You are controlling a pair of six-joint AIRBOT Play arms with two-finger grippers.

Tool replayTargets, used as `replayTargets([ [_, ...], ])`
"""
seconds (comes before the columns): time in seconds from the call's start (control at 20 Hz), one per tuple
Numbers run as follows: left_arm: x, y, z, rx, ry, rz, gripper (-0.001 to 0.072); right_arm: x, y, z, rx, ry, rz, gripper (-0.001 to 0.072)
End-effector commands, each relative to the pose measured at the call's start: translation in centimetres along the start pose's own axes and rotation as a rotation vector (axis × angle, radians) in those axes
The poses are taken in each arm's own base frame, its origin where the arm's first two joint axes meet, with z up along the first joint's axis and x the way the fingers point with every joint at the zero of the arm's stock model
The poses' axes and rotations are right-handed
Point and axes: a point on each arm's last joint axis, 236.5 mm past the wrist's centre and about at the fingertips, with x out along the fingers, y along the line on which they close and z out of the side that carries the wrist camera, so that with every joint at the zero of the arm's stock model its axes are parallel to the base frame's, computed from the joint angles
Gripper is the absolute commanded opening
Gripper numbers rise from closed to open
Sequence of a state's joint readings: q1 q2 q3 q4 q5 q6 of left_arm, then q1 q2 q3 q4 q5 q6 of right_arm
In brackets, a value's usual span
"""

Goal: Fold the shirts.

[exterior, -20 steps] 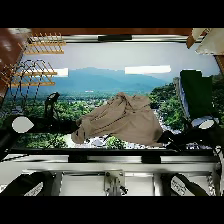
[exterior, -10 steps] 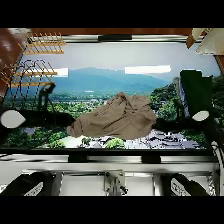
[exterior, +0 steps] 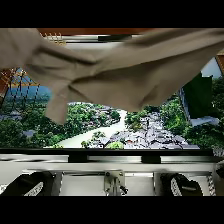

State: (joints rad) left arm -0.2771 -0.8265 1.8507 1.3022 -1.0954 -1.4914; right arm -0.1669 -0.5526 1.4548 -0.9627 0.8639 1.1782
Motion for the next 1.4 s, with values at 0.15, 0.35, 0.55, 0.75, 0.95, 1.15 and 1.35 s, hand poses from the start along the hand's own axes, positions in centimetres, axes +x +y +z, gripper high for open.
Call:
replayTargets([
  [0.15,-5.7,-0.2,-0.3,0.064,0.068,0.047,0.0031,-5.5,0.3,0.6,-0.046,0.091,-0.097,0.008],
  [0.35,-1.8,4.7,-9.9,0.065,0.378,0.188,0.0031,-2.0,-2.5,-13.2,0.03,0.616,-0.072,0.008],
  [0.55,5.4,7.4,-24.7,-0.053,0.687,0.214,0.0032,3.2,-4.3,-27.6,0.232,0.939,-0.011,0.008],
  [0.75,11.8,8.3,-37.4,-0.26,0.851,0.237,0.0031,10.6,-4.9,-37.3,0.517,0.966,0.007,0.008],
  [0.95,15.7,7.1,-46.2,-0.415,1.007,0.201,0.0032,14.8,-1.7,-44.6,0.73,1.036,0.065,0.008],
  [1.15,14.5,8.0,-49.0,-0.412,1.133,0.215,0.0494,14.9,-0.9,-46.2,0.744,1.073,0.077,0.0345],
  [1.35,8.7,17.3,-44.2,-0.211,1.29,0.404,0.0674,11.0,-4.8,-42.6,0.675,1.114,0.046,0.0584],
])
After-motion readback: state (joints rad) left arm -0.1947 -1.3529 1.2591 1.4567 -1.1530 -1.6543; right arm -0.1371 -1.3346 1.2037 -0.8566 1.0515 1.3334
